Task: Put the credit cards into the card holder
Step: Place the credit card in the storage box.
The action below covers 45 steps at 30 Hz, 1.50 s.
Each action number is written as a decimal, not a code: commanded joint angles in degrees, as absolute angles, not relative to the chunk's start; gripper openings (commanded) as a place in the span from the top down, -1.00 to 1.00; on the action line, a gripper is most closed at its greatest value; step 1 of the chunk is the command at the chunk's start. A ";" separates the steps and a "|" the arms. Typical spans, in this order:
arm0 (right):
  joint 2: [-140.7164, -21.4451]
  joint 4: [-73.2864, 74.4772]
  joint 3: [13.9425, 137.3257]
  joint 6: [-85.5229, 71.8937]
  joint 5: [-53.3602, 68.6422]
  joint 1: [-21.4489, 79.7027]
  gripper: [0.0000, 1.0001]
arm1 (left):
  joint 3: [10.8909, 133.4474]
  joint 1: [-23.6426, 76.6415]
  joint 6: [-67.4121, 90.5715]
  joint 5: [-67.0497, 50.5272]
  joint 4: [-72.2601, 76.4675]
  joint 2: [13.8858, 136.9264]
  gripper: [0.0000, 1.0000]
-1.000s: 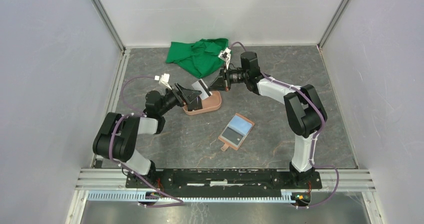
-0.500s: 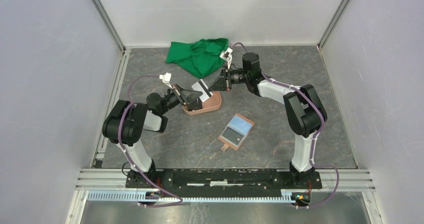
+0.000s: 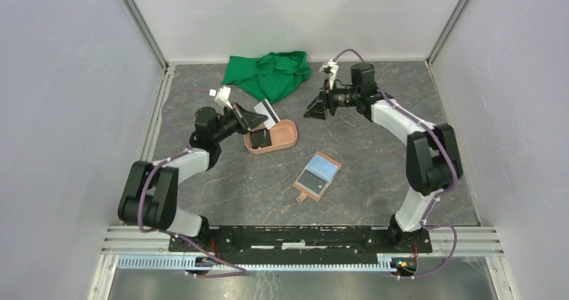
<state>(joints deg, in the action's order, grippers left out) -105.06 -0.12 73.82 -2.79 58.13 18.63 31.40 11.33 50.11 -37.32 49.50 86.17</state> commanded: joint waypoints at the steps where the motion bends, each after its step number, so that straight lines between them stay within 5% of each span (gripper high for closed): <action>1: -94.32 8.65 69.29 8.92 57.71 14.82 -0.18 | 41.05 13.63 29.41 -25.07 15.76 78.26 0.87; 4: -88.47 9.55 63.49 11.85 59.27 12.27 -0.20 | 47.48 14.76 25.87 -21.92 5.91 80.29 0.68; 10: -79.44 2.65 51.69 12.13 58.97 8.92 -0.32 | 55.88 21.04 19.52 -11.93 -5.05 83.65 0.96; 45: -82.53 8.35 53.53 17.62 61.51 8.55 -0.23 | 61.07 27.69 26.83 2.19 -5.98 92.13 0.96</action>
<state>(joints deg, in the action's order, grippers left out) -82.08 8.51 51.90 16.05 60.97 8.82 58.65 27.51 24.21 0.58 -7.16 90.39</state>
